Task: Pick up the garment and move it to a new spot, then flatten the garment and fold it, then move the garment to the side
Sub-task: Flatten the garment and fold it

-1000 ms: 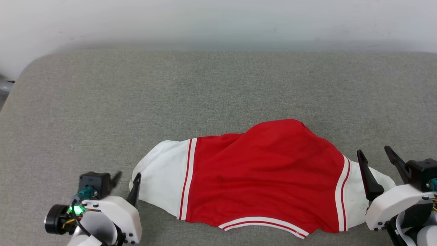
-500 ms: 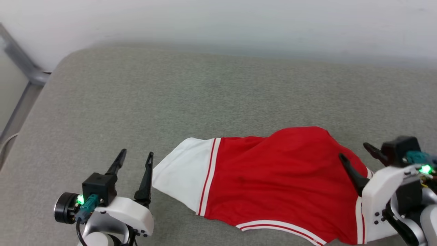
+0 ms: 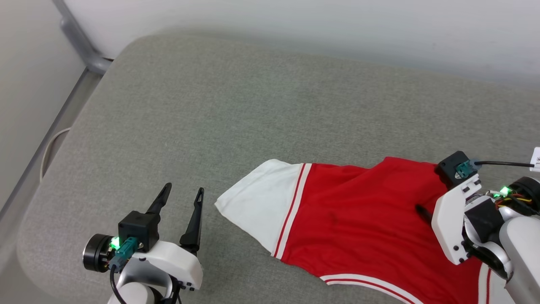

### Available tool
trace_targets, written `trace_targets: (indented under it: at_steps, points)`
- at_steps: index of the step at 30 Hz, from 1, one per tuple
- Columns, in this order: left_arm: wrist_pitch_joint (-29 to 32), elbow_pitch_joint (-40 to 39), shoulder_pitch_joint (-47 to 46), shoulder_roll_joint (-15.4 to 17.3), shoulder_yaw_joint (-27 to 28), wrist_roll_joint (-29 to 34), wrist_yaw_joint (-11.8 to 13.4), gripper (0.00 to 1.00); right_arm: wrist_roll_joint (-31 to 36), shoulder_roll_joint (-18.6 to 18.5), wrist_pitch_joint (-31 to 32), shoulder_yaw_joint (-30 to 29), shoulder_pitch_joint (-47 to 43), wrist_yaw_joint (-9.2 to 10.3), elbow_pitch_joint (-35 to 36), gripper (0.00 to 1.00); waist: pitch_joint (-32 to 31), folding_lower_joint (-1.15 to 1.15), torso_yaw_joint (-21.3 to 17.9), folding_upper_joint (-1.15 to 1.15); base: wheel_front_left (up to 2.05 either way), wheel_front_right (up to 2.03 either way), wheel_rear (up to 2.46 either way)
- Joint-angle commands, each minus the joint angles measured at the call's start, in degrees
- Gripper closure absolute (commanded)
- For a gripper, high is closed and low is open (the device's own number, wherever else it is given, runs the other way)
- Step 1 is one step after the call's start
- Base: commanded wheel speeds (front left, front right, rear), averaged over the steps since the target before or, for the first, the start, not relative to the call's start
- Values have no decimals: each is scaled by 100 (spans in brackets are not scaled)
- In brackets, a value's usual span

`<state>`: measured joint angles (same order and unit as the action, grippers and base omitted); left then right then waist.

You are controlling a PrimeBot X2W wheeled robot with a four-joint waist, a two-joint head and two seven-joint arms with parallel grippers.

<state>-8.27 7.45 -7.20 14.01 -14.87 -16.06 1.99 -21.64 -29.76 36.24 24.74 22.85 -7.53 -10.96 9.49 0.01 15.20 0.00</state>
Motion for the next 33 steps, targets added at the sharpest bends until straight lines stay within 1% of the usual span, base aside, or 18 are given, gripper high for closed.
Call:
trace_targets:
  at_steps: [1, 6, 7, 8, 9, 14, 18, 19, 22, 25, 26, 27, 33]
  points:
    - [-44, 41, -65, -10, -24, 0, -15, 0, -12, 24, -59, 50, 111, 8, -232, 0, 97, -1, 118, 0, 0, 0, 0]
    - [-100, 126, -167, -39, -63, -16, -29, 0, -133, 116, -184, 206, 167, 6, -879, 0, 218, -1, 280, 0, 0, 0, 0]
    - [-110, 139, -181, -46, -70, -15, -31, 0, -113, 95, -213, 270, 166, 6, -991, 2, 241, -1, 309, 0, 0, 0, 0]
    - [-118, 159, -192, -55, -82, -17, -35, 0, -105, 80, -248, 316, 181, 6, -1079, 65, 261, -1, 338, 0, 0, 0, 0]
    - [-134, 180, -213, -65, -91, -21, -34, 0, -113, 80, -306, 339, 221, 6, -1175, 100, 277, -1, 364, 0, 0, 0, 0]
    - [-203, 267, -281, -98, -131, -37, -31, 0, -20, -34, -686, 377, 542, 10, -1515, 100, 316, -1, 478, 0, 0, 0, 0]
    - [-244, 320, -292, -96, -151, -61, -32, 0, 120, -167, -964, 297, 898, 11, -1742, 100, 310, -1, 529, 0, 0, 0, 0]
    - [-266, 356, -321, -64, -146, -67, -11, 0, 305, -170, -1253, 192, 1328, 9, -2105, 100, 293, -1, 583, 0, 0, 0, 0]
    - [-282, 364, -353, -56, -151, -83, -7, 0, 429, -192, -1397, 320, 1490, 9, -2353, 100, 300, -1, 598, 0, 0, 0, 0]
    - [-305, 384, -351, -46, -166, -88, 2, 0, 396, -83, -1511, 462, 1589, 9, -2626, 100, 291, -1, 588, 0, 0, 0, 0]
    - [-310, 390, -343, -49, -177, -94, 0, 0, 379, -45, -1584, 491, 1621, 9, -2695, 47, 283, -1, 578, 0, 0, 0, 0]
    - [-305, 392, -340, -50, -189, -101, -8, 0, 347, -8, -1649, 477, 1656, 9, -2787, 0, 272, -1, 563, 0, 0, 0, 0]
    - [-318, 370, -327, 8, -209, -112, -15, 0, 339, 185, -2242, 458, 1732, 9, -3115, 0, 101, -1, 375, 0, 0, 0, 0]
